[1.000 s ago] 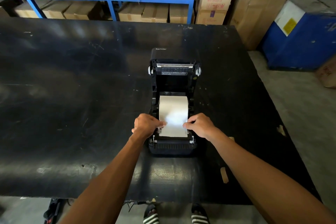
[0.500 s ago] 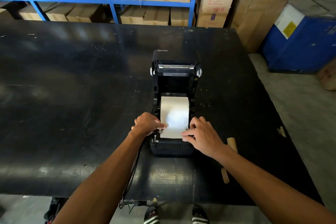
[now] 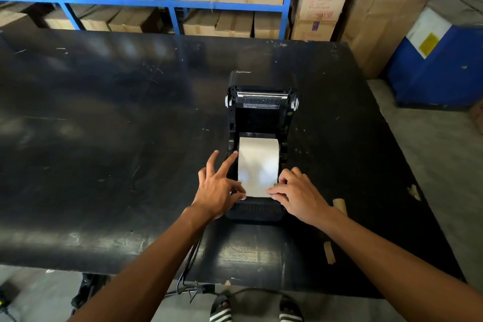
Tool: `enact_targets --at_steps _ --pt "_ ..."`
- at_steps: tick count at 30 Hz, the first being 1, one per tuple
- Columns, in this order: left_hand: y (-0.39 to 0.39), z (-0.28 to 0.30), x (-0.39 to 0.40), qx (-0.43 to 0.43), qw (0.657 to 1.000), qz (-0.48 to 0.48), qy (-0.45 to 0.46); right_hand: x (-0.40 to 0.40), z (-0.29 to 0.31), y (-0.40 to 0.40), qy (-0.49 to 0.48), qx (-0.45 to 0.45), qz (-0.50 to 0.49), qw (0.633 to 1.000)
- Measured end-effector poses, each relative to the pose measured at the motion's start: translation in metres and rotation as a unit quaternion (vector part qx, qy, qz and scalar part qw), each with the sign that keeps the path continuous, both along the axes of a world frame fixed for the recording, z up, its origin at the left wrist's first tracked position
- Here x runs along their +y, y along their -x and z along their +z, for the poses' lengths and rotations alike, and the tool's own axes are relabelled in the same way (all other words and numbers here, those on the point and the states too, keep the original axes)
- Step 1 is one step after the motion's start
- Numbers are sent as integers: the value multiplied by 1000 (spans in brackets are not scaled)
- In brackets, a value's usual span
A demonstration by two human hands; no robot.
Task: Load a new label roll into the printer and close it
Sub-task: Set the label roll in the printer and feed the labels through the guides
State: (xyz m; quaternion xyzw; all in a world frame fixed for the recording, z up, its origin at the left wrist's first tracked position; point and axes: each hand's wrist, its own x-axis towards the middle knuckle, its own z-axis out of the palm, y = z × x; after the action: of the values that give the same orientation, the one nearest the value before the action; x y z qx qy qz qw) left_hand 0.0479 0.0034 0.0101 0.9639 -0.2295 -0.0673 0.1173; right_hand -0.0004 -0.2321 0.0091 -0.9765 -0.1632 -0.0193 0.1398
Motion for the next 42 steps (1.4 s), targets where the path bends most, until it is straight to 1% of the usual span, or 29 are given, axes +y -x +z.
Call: enact_targets --at_steps 5,10,17,20,24,27,30,32,34,36,38,42 --pt "-2 1 -2 9 1000 -3 9 0 -2 1 -1 -8 4 1000" --pt "3 -7 -2 22 999 34 37 0 -6 1 -9 -23 4 1000" --pt "12 -12 -3 -13 998 47 49 6 -12 5 -8 -56 -12 998" --pt "18 -14 -4 -21 995 65 65 8 -13 7 -23 -57 -32 998" --pt "25 -12 -6 -18 997 62 37 11 -15 11 -43 -51 -38 997" --pt "31 -12 -5 -12 998 54 35 10 -16 17 -69 -52 -38 996" --pt "38 -10 -3 -41 996 55 61 10 -16 25 -89 -47 -28 995" --pt "42 -10 -1 -85 991 43 96 10 -17 30 -101 -40 -18 994" --pt "46 -10 1 -114 987 9 114 9 -16 36 -95 -40 -15 995" --pt "51 -10 5 -112 985 -22 129 8 -14 42 -81 -47 -6 996" --pt "56 -11 10 -101 984 -49 138 8 -14 49 -70 -57 23 996" --pt "67 -16 20 -74 984 -107 123 8 -20 66 -37 -58 88 994"
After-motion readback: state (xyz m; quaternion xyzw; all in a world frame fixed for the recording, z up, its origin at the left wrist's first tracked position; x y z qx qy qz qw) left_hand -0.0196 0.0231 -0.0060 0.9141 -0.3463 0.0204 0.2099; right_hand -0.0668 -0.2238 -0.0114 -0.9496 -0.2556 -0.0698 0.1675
